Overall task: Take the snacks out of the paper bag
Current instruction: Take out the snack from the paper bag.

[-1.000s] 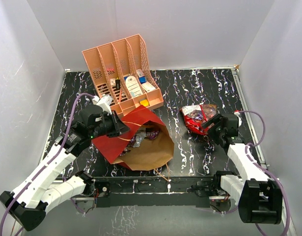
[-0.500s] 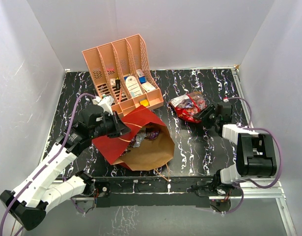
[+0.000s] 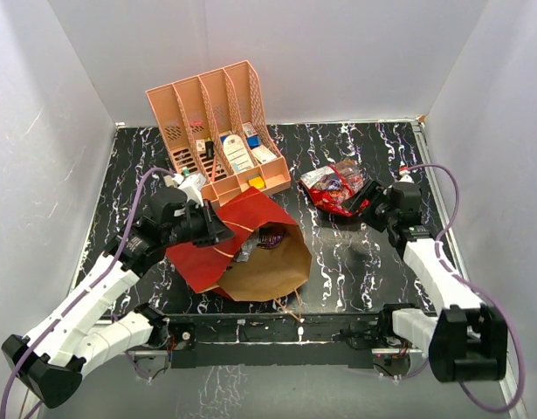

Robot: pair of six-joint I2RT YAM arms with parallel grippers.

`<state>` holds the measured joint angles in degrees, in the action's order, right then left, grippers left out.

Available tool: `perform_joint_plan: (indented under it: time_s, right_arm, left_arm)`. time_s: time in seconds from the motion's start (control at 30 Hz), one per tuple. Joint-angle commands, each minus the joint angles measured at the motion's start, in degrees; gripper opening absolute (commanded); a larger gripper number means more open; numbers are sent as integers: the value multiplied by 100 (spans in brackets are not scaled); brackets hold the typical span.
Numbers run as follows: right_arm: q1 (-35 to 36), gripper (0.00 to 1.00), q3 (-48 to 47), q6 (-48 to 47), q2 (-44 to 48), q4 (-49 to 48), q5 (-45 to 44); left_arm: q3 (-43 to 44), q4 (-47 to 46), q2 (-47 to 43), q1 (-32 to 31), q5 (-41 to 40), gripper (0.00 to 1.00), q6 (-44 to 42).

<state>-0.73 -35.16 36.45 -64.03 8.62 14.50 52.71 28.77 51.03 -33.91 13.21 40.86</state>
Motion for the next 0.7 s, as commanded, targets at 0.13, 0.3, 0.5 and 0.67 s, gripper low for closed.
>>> perform_joint_plan:
  time_s: [0.13, 0.3, 0.5, 0.67]
  right_arm:
    - [1199, 76, -136, -832, 1866, 728, -208]
    - [2194, 75, -7, -1284, 2708, -173, 566]
    - [3114, 74, 185, -1619, 3210, -1191, 1577]
    - [3329, 71, 787, -1906, 3755, -1989, 2633]
  left_arm:
    - [-61, -166, -113, 20, 216, 0, -109]
    - [-117, -759, -233, 25, 782, 0, -105]
    - [-219, -1366, -406, 25, 1106, 0, -125]
    - [-406, -1591, -656, 20, 1121, 0, -334]
